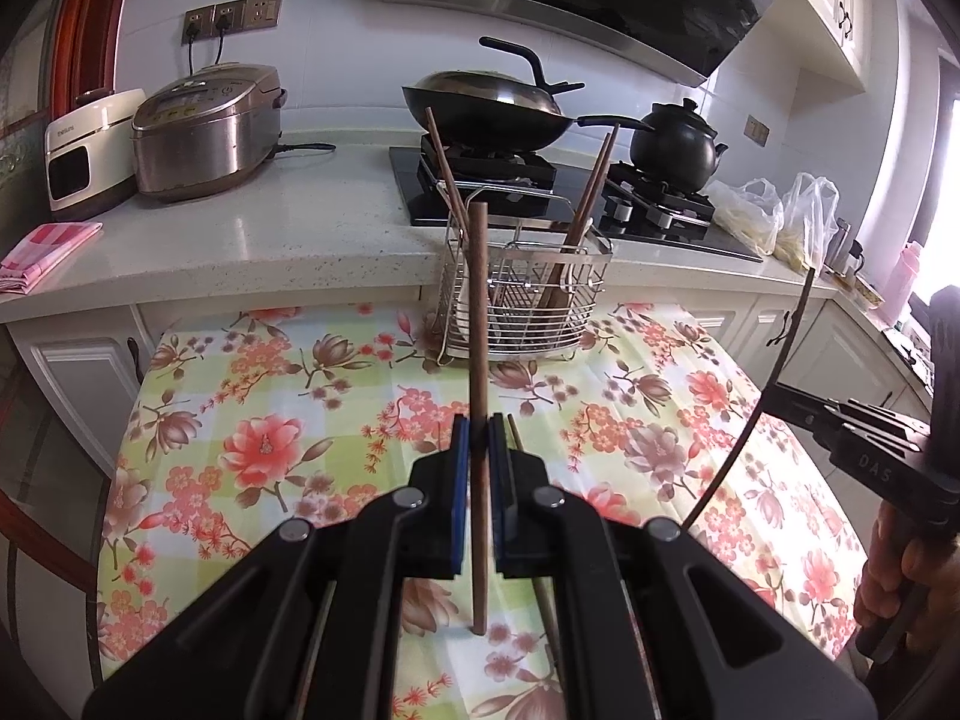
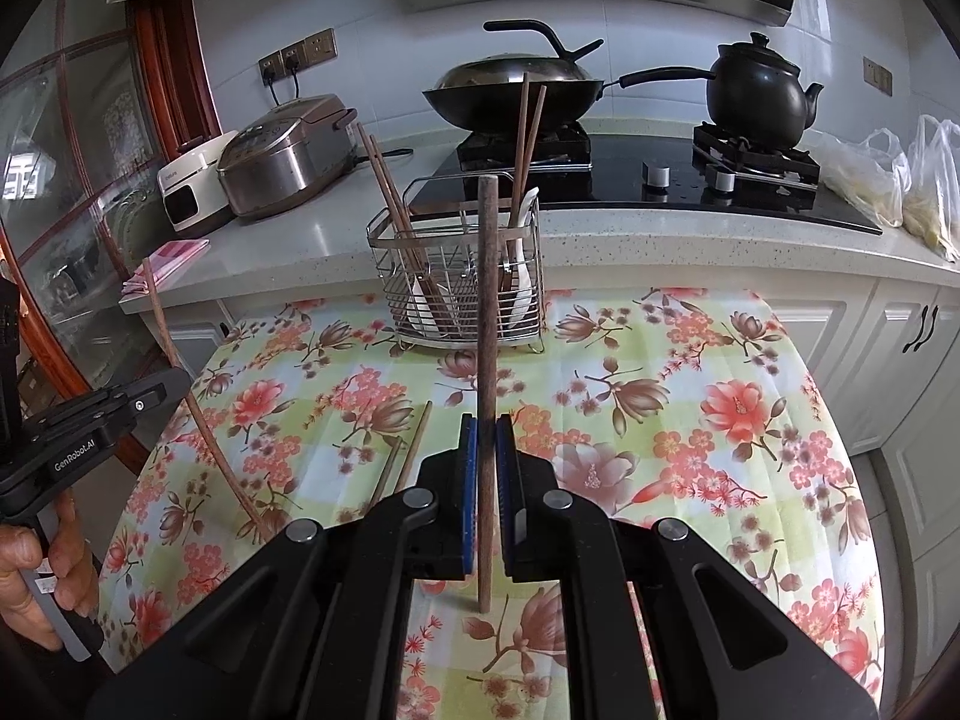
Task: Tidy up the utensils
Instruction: 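Lift both held chopsticks upright and carry them over the wire rack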
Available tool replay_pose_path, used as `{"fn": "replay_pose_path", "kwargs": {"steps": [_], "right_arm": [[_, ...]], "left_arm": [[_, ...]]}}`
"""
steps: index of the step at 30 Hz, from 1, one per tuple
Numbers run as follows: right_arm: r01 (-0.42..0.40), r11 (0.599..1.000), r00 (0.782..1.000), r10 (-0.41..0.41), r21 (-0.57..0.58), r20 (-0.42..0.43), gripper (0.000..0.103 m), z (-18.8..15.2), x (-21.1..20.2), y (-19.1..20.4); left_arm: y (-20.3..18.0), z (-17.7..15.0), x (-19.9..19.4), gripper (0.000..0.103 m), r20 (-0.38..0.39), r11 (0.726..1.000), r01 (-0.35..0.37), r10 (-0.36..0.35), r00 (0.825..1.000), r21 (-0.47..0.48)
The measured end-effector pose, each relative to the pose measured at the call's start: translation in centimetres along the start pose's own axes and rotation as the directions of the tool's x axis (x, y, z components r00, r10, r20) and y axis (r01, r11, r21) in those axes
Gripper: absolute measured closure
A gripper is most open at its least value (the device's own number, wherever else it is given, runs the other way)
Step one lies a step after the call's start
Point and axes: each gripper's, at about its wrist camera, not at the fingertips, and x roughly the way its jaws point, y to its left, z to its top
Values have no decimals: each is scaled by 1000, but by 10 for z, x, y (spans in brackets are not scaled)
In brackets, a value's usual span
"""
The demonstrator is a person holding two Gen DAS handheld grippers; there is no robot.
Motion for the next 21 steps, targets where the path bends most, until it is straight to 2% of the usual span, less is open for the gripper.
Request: {"fn": "replay_pose_path", "kwargs": {"steps": [5,11,16,21], "right_arm": [[1,1000,1000,-1,1,7,95,5,-1,-3],[-7,1000,1000,7,-8,22,95,28,-3,-8],[-17,1000,999,18,-13,35,95,60,-2,-14],[-17,1000,997,19,-26,77,95,113,-7,-18]], "left_arm": [[0,7,-1,97,10,1000,-2,2,1000,10],[0,29,-4,97,35,1000,9,-10,999,22],[1,67,-7,97,68,999,23,-25,997,35],[-4,118,-12,97,115,998,25,-31,993,58]]}}
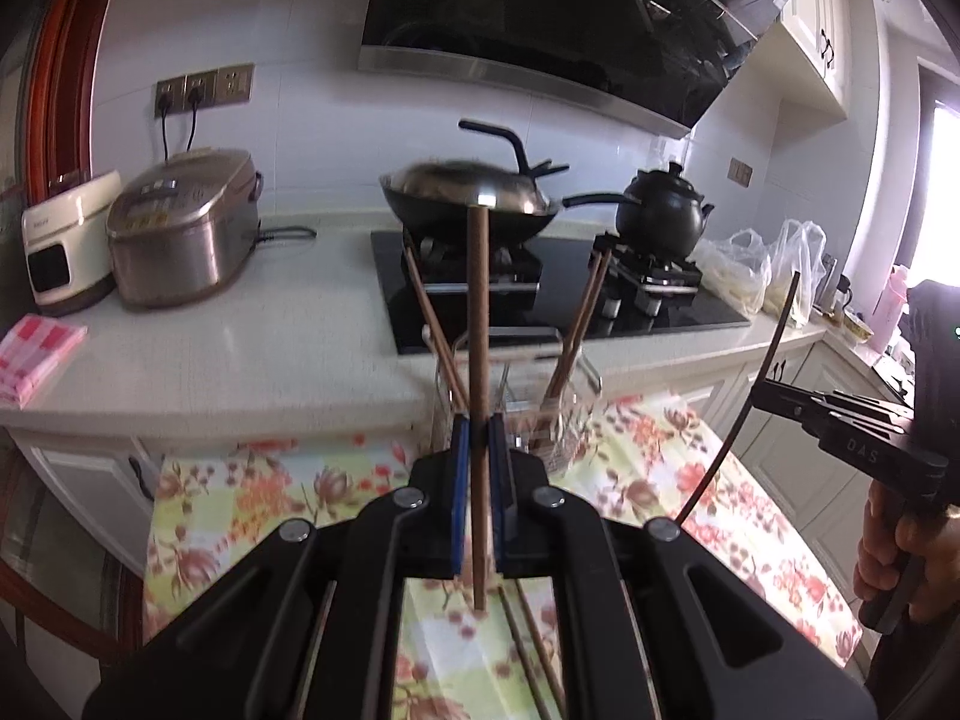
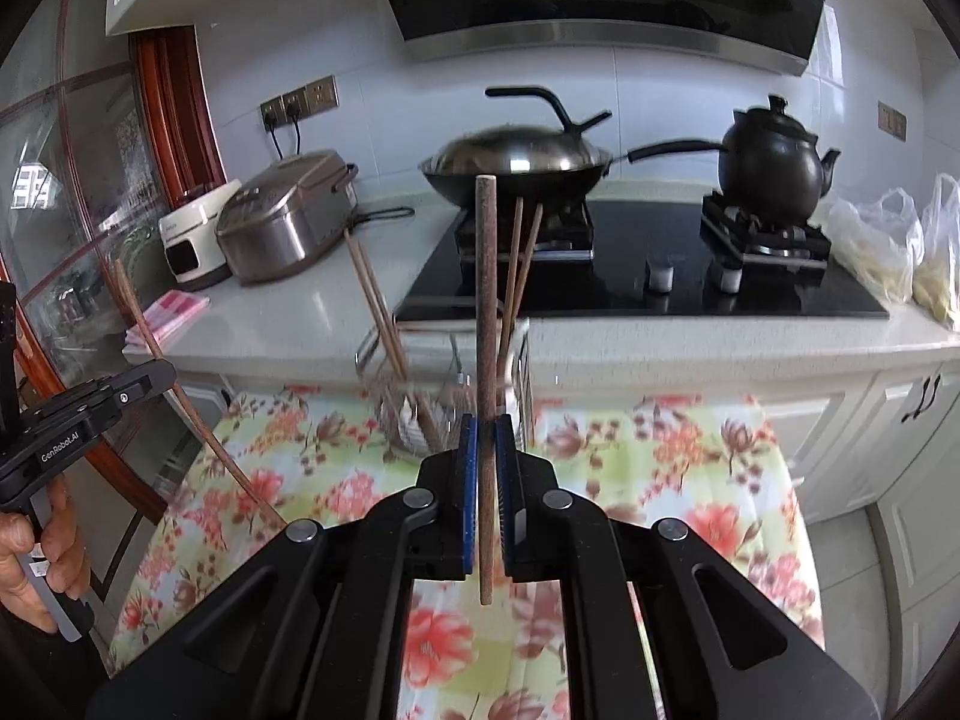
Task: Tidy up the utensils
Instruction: 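Lift both held chopsticks upright and carry them over the wire rack, then lower both chopsticks into the wire rack and open both tools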
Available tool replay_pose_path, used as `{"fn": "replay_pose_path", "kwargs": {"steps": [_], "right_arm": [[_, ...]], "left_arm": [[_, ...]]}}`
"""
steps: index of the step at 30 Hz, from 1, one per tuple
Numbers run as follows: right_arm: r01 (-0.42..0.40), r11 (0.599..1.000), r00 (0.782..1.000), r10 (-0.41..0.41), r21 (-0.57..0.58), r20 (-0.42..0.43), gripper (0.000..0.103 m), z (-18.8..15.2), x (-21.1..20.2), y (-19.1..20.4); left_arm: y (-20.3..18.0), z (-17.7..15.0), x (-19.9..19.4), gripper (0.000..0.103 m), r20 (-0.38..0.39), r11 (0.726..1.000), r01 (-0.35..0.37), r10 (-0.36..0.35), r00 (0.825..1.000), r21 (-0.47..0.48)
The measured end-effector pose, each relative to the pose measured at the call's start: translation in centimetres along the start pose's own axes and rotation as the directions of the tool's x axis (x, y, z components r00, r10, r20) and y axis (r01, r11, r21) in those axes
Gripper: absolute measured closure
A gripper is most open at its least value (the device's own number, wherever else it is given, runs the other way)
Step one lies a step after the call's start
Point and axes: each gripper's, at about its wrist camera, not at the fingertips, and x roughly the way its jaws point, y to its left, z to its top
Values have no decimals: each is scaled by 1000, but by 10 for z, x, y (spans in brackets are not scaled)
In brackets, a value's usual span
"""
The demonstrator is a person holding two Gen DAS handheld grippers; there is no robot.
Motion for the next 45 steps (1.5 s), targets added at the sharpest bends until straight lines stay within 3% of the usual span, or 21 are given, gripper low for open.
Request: {"fn": "replay_pose_path", "kwargs": {"steps": [10,18,29,45], "right_arm": [[14,1000,997,-12,-22,76,95,102,12,6],[28,1000,996,-28,5,88,95,144,54,6],[27,998,999,-28,54,18,95,137,118,-8],[35,997,996,-30,67,-83,95,100,163,-12]], "left_arm": [[-12,97,26,97,53,1000,16,-17,998,19],[-15,130,72,97,57,1000,14,-14,998,4],[11,113,132,97,6,997,7,-7,1000,-81],[18,74,179,97,-83,993,4,-14,996,-120]]}}
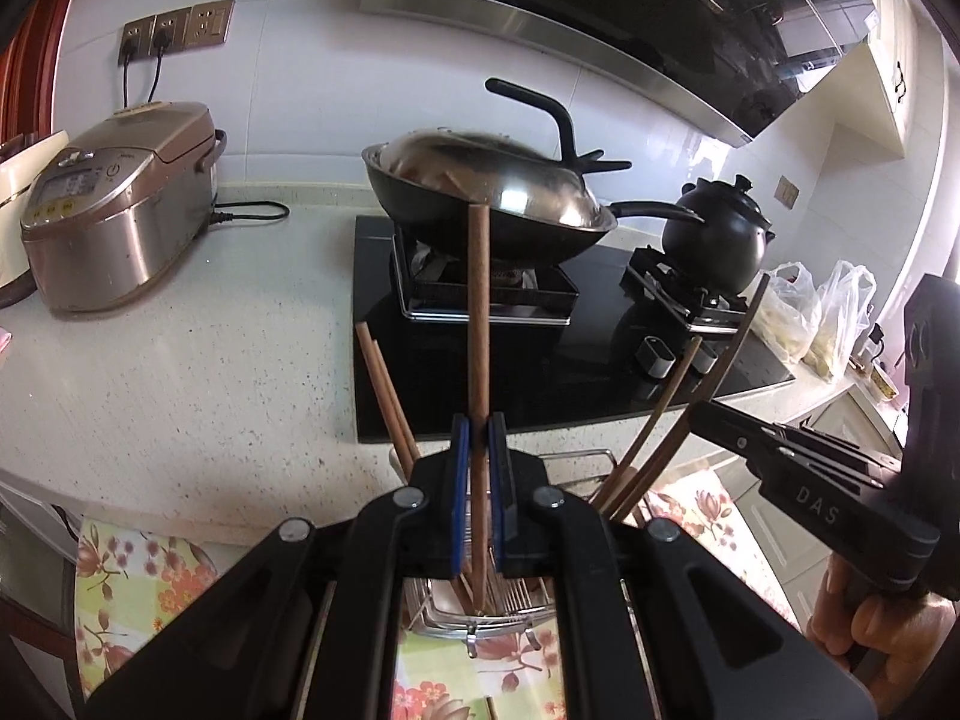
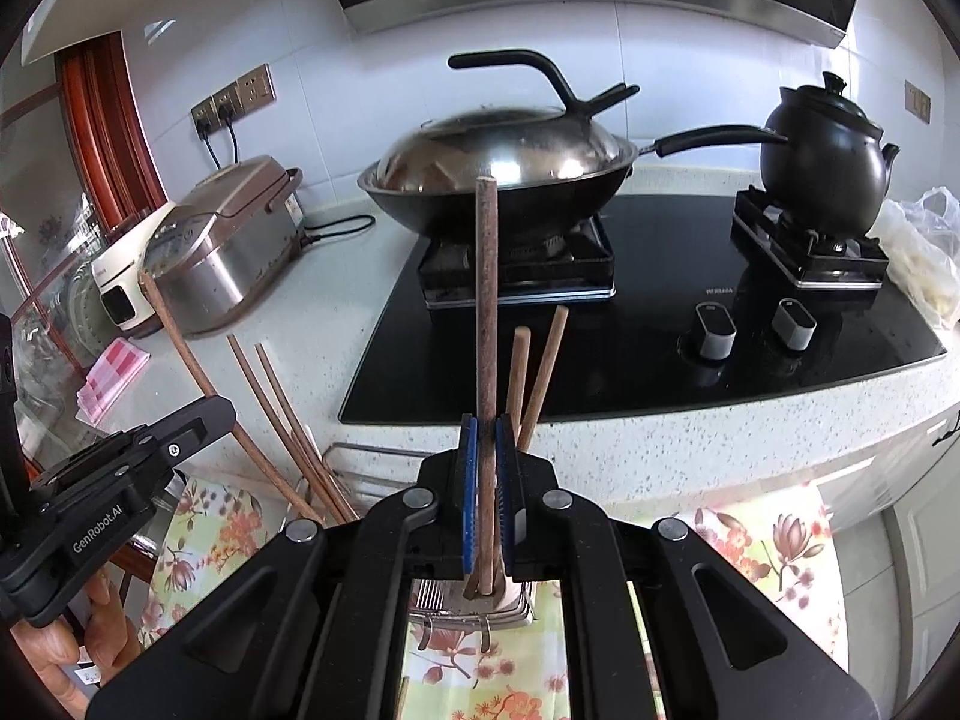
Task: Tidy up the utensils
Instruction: 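Lower both chopsticks into the wire rack and open both tools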
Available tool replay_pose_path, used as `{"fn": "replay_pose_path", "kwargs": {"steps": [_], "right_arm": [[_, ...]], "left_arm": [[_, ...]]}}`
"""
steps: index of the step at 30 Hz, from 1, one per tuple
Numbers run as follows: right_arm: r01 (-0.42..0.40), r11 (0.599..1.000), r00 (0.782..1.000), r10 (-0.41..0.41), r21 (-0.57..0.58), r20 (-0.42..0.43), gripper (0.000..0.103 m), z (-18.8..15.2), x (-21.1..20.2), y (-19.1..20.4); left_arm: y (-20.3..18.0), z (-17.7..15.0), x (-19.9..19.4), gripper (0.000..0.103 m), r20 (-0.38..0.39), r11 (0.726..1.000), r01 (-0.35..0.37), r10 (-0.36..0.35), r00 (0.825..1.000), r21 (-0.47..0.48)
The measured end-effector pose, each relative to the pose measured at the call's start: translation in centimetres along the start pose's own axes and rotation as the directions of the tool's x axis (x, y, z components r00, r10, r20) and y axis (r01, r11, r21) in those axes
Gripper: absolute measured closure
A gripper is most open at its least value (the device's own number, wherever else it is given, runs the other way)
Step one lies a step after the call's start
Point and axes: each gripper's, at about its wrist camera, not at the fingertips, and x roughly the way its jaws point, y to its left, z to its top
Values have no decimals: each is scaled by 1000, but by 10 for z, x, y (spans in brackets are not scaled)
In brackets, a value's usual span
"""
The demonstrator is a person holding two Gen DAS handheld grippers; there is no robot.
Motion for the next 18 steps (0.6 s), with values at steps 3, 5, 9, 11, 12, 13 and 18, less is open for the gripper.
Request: {"fn": "replay_pose_path", "kwargs": {"steps": [3,5,9,11,12,13,18], "right_arm": [[0,1000,1000,0,1,-11,95,-3,3,0],[1,1000,1000,-1,-3,-24,95,-4,6,0],[-6,1000,999,6,4,-43,95,-8,12,-1],[-4,1000,999,4,6,-53,95,-10,15,-2],[-5,1000,998,6,7,-58,95,-11,17,-3],[-4,1000,998,4,8,-63,95,-12,19,-3],[4,1000,997,-3,15,-83,95,-20,29,-8]], "left_arm": [[1,-1,3,97,-5,1000,0,0,1000,-3],[2,-2,4,97,-9,1000,-4,4,1000,-3],[3,-6,9,97,-22,1000,-7,7,1000,-10],[5,-9,12,97,-33,1000,-7,7,999,-15],[6,-11,14,97,-39,1000,-9,8,999,-15],[6,-11,16,97,-46,1000,-9,8,999,-17],[8,-17,26,96,-73,1000,-14,13,997,-15]]}}
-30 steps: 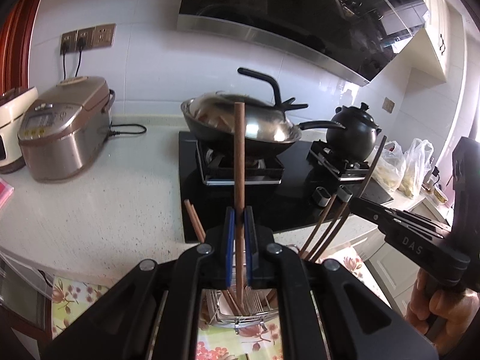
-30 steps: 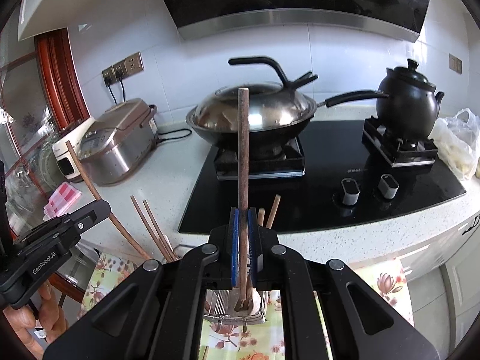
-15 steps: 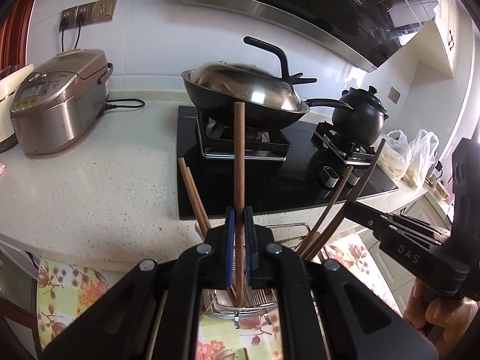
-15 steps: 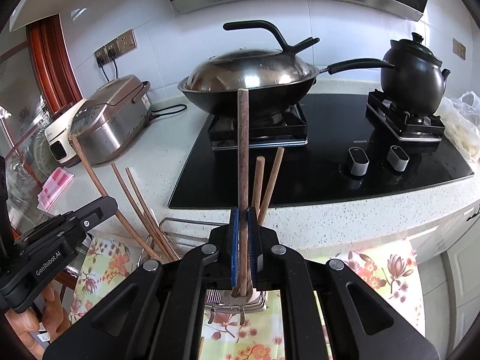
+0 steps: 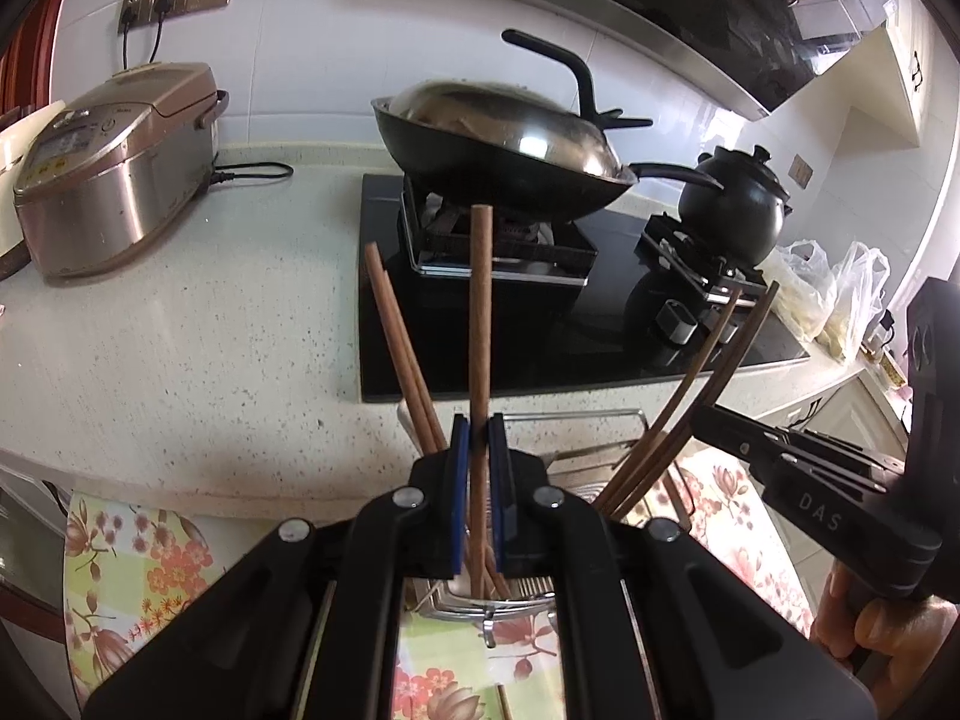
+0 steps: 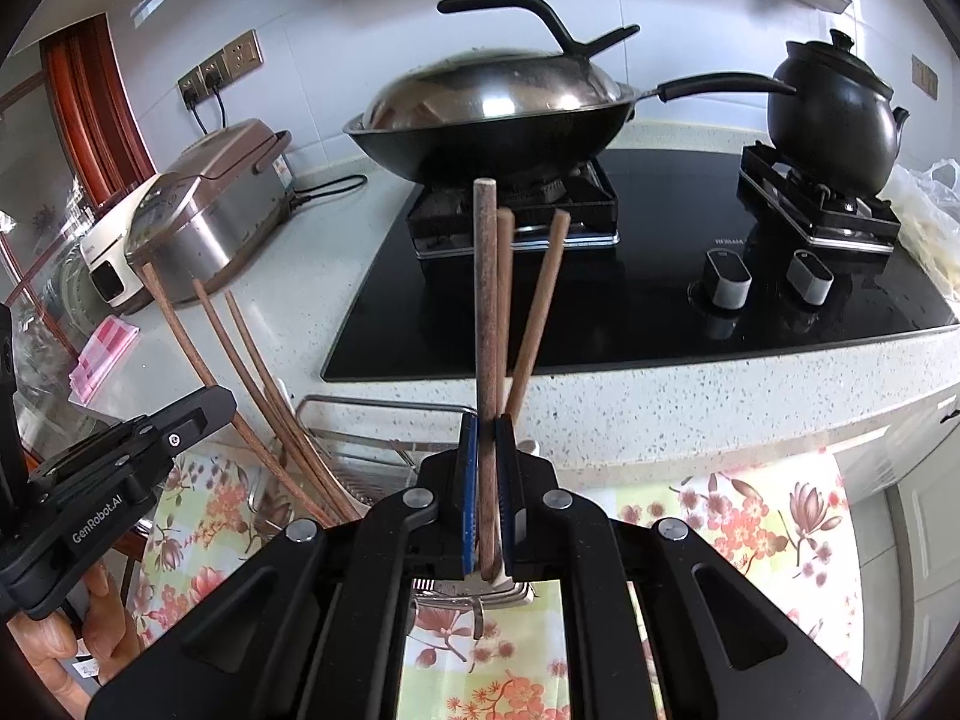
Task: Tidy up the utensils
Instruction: 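Lower both chopsticks into the wire rack and open both tools, then move both open tools down to the chopsticks on the tablecloth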
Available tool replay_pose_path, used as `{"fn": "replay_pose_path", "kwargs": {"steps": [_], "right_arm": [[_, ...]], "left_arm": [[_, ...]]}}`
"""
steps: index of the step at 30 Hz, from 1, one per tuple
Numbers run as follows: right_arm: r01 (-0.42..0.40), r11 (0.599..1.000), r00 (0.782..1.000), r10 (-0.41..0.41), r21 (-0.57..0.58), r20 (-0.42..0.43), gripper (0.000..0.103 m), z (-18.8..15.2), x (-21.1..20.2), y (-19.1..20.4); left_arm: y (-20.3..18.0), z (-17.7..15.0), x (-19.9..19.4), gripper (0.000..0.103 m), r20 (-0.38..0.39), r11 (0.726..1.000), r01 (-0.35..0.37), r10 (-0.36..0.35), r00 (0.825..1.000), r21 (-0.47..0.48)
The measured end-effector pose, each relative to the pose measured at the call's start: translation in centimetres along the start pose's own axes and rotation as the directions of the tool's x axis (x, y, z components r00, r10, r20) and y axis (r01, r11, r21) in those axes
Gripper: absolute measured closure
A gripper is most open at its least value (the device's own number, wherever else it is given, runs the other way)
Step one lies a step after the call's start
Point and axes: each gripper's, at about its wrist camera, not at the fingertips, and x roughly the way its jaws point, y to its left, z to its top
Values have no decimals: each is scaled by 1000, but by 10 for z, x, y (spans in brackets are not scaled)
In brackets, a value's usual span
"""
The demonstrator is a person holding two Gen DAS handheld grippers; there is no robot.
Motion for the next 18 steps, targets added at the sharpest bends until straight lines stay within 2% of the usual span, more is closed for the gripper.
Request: {"fn": "replay_pose_path", "kwargs": {"steps": [4,5,6,8,9,12,16,18], "right_arm": [[25,1000,1000,-25,-2,-2,94,-3,5,-2],[32,999,999,-32,-3,-3,93,-3,6,-3],[35,999,999,-35,-4,-1,93,-4,6,-4],[49,999,999,-49,-5,6,89,-4,6,-7],[58,998,998,-58,-1,8,80,-4,4,-9],[64,998,997,-65,9,48,44,-5,-7,-16],[95,995,990,-96,12,102,43,-17,-33,-29],[105,994,987,-107,26,119,42,-27,-45,-38]], "left_arm": [[4,-2,5,92,-10,1000,-4,4,1000,-13],[4,-3,5,88,-8,1000,-6,6,1000,-14],[6,-3,4,79,-5,1000,-9,9,1000,-17],[8,-3,1,68,7,1000,-10,10,1000,-23],[9,-3,-2,68,14,1000,-10,11,1000,-23],[10,-3,-13,66,32,1000,-18,19,999,-22],[16,-9,-40,65,77,999,-22,24,997,-30],[21,-19,-58,60,97,999,-30,33,995,-37]]}}
